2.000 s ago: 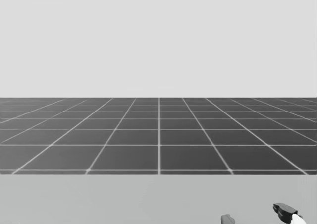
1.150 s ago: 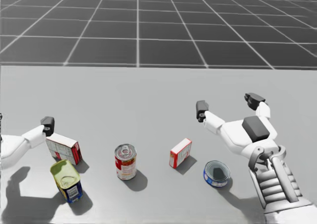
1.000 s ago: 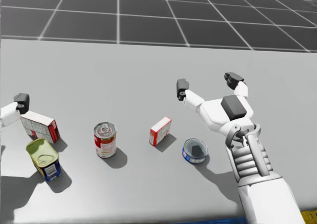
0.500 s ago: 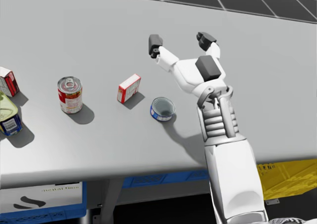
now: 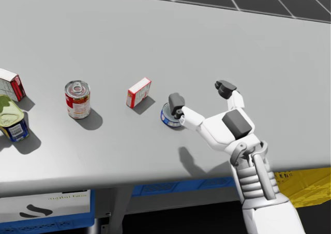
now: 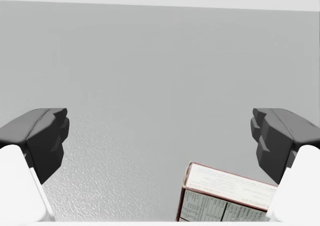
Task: Lift the tuna fish can off the table.
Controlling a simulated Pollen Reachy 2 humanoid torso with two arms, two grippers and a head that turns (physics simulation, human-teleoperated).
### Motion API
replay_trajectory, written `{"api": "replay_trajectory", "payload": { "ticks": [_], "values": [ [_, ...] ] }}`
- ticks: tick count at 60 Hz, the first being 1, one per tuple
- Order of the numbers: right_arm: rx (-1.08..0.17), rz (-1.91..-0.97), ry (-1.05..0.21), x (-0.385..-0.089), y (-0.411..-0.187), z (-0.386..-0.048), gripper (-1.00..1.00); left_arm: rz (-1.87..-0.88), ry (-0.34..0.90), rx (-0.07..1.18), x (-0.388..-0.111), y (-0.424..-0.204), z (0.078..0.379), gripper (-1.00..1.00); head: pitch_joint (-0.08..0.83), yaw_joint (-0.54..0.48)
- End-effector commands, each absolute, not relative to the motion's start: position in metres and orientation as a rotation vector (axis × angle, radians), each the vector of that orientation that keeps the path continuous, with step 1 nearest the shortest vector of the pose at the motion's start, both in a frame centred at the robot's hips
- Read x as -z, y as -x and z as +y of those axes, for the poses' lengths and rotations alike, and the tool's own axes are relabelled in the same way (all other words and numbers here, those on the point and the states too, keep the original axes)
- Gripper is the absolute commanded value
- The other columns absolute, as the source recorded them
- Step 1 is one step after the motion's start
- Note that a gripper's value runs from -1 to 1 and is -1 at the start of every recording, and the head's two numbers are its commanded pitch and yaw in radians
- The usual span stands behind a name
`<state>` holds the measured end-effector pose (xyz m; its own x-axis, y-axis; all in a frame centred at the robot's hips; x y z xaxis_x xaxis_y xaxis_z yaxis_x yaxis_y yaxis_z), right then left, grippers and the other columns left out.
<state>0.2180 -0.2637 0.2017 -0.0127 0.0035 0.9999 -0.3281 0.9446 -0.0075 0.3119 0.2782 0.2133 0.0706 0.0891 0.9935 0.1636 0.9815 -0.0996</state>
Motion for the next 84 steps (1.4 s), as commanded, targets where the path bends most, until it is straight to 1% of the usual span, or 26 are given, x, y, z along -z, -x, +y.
{"api": "replay_trajectory", "payload": {
  "ticks": [1,2,6,20,37,44,50,51,52,53,54,56,63,69,72,73,75,79,84],
  "values": [
    [-0.290,-1.538,-0.244,-0.172,-0.209,-0.268,-1.00,-1.500,0.208,0.054,-0.213,-0.312,0.278,-1.00,0.738,-0.29],
    [-0.279,-1.520,-0.259,-0.167,-0.211,-0.267,-1.00,-1.500,0.208,0.054,-0.213,-0.312,0.278,-1.00,0.737,-0.29],
    [-0.282,-1.511,-0.260,-0.156,-0.215,-0.266,-1.00,-1.499,0.207,0.052,-0.213,-0.312,0.278,-1.00,0.737,-0.29],
    [-0.290,-1.443,-0.275,-0.129,-0.236,-0.258,-1.00,-1.499,0.206,0.053,-0.212,-0.313,0.278,-1.00,0.741,-0.28],
    [-0.321,-1.361,-0.250,-0.112,-0.257,-0.246,-1.00,-1.500,0.205,0.055,-0.212,-0.313,0.278,-1.00,0.745,-0.28],
    [-0.332,-1.354,-0.243,-0.110,-0.263,-0.243,-1.00,-1.499,0.205,0.054,-0.213,-0.313,0.278,-1.00,0.745,-0.28],
    [-0.385,-1.354,-0.226,-0.107,-0.263,-0.242,-1.00,-1.499,0.205,0.055,-0.212,-0.313,0.278,-1.00,0.743,-0.28],
    [-0.384,-1.360,-0.221,-0.106,-0.262,-0.243,-0.69,-1.499,0.205,0.055,-0.212,-0.313,0.278,-1.00,0.742,-0.28],
    [-0.381,-1.359,-0.216,-0.106,-0.262,-0.244,-0.11,-1.499,0.205,0.055,-0.212,-0.313,0.278,-1.00,0.741,-0.28],
    [-0.381,-1.358,-0.218,-0.106,-0.262,-0.244,0.14,-1.499,0.205,0.056,-0.212,-0.313,0.278,-1.00,0.741,-0.28],
    [-0.383,-1.357,-0.220,-0.106,-0.261,-0.244,0.82,-1.499,0.205,0.056,-0.212,-0.313,0.278,-1.00,0.740,-0.28],
    [-0.385,-1.354,-0.225,-0.105,-0.261,-0.245,0.98,-1.499,0.205,0.056,-0.212,-0.313,0.278,-1.00,0.739,-0.28],
    [-0.391,-1.354,-0.226,-0.103,-0.259,-0.246,1.00,-1.499,0.205,0.056,-0.212,-0.314,0.278,-1.00,0.723,-0.28],
    [-0.393,-1.354,-0.230,-0.102,-0.259,-0.246,1.00,-1.498,0.204,0.057,-0.212,-0.314,0.278,-1.00,0.676,-0.28],
    [-0.393,-1.354,-0.230,-0.102,-0.259,-0.246,1.00,-1.498,0.203,0.058,-0.212,-0.314,0.278,-1.00,0.636,-0.28],
    [-0.392,-1.354,-0.231,-0.102,-0.259,-0.246,1.00,-1.498,0.202,0.058,-0.212,-0.314,0.278,-1.00,0.606,-0.28],
    [-0.391,-1.355,-0.231,-0.102,-0.259,-0.246,1.00,-1.498,0.202,0.058,-0.212,-0.314,0.278,-1.00,0.585,-0.28],
    [-0.390,-1.355,-0.233,-0.102,-0.259,-0.246,1.00,-1.498,0.200,0.059,-0.212,-0.315,0.277,-1.00,0.509,-0.28],
    [-0.390,-1.356,-0.234,-0.102,-0.258,-0.245,1.00,-1.498,0.200,0.059,-0.211,-0.315,0.277,-1.00,0.439,-0.29]
  ]
}}
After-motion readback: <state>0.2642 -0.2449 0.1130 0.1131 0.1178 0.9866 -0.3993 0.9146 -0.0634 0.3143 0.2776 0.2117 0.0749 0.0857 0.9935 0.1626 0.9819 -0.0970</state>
